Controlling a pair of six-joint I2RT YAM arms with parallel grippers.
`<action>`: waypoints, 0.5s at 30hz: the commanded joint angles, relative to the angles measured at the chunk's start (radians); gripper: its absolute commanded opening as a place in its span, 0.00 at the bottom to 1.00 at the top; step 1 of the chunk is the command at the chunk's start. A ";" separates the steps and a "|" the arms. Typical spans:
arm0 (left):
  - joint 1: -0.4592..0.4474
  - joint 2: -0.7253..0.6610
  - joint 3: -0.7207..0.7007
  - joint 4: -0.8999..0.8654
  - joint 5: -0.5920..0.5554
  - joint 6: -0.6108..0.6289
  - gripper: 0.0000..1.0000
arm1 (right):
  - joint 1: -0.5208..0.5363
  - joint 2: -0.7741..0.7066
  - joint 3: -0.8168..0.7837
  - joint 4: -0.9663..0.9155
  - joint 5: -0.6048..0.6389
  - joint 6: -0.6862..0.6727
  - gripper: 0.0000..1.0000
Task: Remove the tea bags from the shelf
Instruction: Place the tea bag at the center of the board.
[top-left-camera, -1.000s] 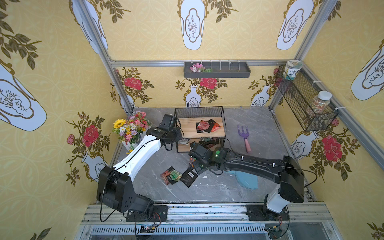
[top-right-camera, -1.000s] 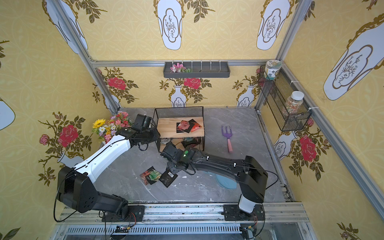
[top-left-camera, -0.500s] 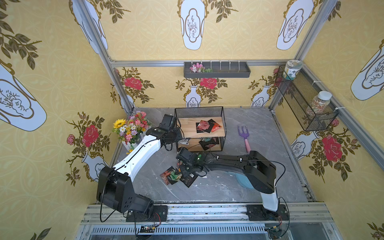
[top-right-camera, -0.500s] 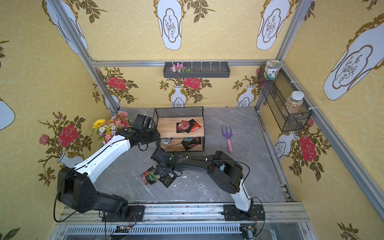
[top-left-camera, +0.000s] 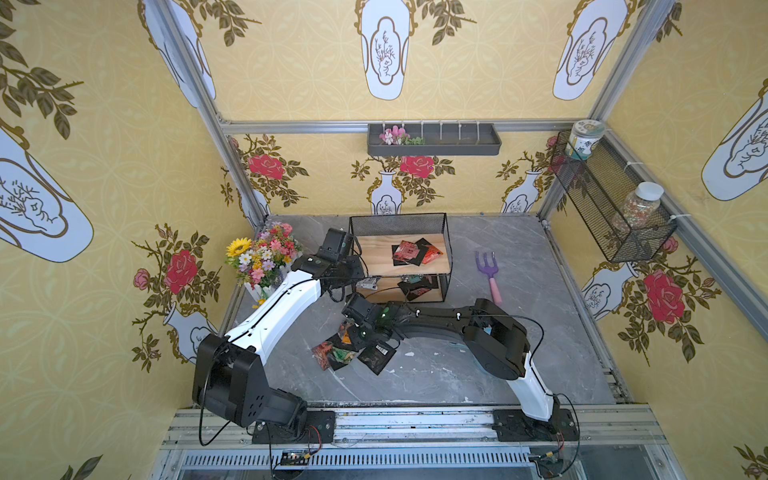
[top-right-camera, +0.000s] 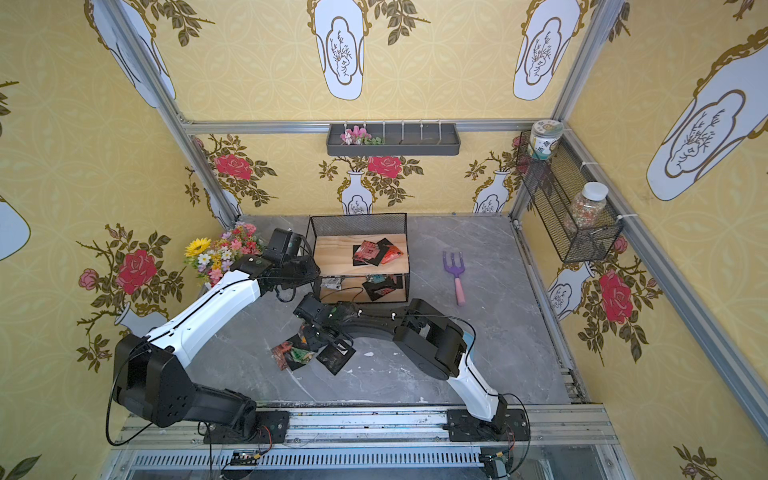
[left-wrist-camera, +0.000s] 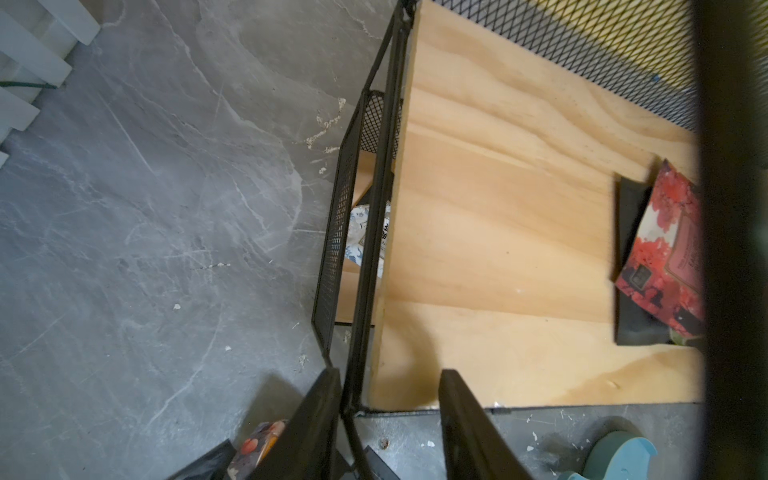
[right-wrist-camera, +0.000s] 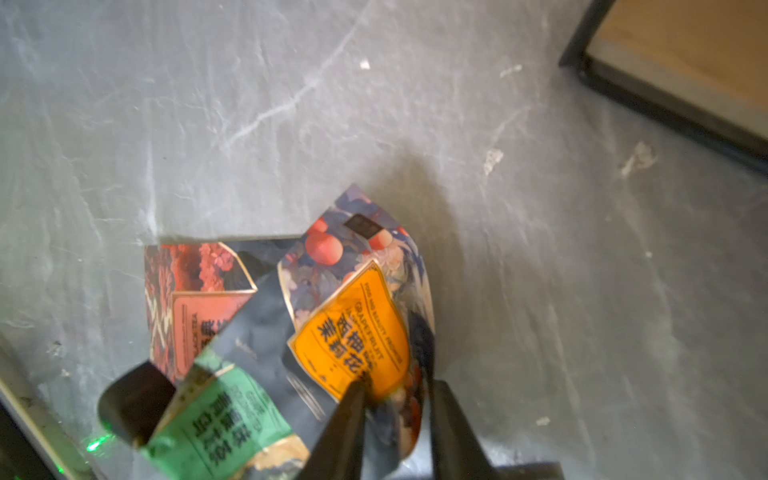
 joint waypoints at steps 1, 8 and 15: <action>-0.002 0.002 -0.001 -0.003 0.015 0.005 0.44 | -0.005 -0.003 0.002 0.004 0.003 0.013 0.41; -0.002 0.006 0.006 -0.003 0.015 0.004 0.44 | -0.006 -0.068 -0.024 -0.008 0.040 0.010 0.56; -0.003 0.006 0.009 -0.007 0.008 0.011 0.44 | 0.009 -0.224 -0.080 -0.088 0.155 -0.011 0.64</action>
